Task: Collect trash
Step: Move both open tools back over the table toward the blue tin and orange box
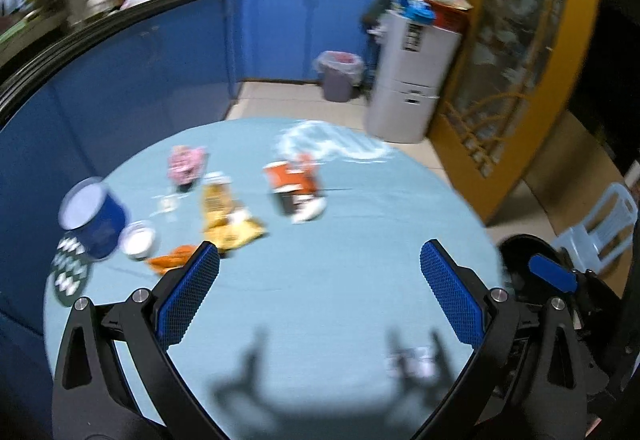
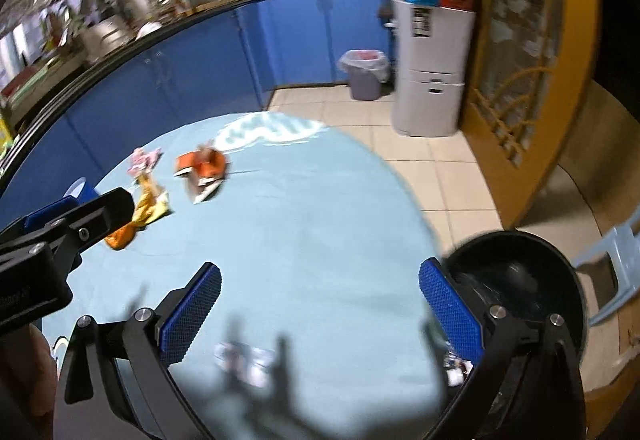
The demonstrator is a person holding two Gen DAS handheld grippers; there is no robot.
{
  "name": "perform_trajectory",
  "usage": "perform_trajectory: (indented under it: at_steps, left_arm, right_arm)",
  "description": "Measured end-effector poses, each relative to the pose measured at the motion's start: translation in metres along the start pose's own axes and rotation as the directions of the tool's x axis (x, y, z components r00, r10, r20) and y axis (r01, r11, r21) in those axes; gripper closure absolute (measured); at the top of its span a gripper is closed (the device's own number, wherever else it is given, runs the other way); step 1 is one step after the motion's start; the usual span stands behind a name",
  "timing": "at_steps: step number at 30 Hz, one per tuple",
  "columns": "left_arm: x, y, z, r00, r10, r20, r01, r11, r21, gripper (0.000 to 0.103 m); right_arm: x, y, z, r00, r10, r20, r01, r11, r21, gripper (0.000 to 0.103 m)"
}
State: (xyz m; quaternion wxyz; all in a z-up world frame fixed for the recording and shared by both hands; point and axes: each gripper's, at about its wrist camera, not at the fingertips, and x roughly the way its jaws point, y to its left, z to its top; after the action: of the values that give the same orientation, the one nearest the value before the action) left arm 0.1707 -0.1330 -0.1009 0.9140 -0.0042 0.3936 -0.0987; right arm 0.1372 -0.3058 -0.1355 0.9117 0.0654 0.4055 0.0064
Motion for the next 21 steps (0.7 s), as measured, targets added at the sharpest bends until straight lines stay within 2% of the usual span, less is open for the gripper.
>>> perform_trajectory:
  at_steps: [7,12,21]
  left_arm:
    - [0.001,0.085,-0.006,0.992,0.123,0.01,-0.122,0.988,-0.094,0.004]
    - [0.006,0.129,-0.005,0.982,0.187,0.01,-0.184,0.973,-0.143,0.004]
    - [0.035,0.183,0.002,0.971,0.237,-0.026,-0.237,0.948,-0.211,0.004]
  right_arm:
    - [0.037,0.054,0.018,0.997,0.061,-0.05,-0.064,0.997,-0.047,0.006]
    - [0.059,0.087,0.029,0.996,0.067,-0.066,-0.073,0.993,-0.094,0.006]
    - [0.095,0.112,0.047,0.993,0.067,-0.093,-0.078,0.989,-0.128,0.006]
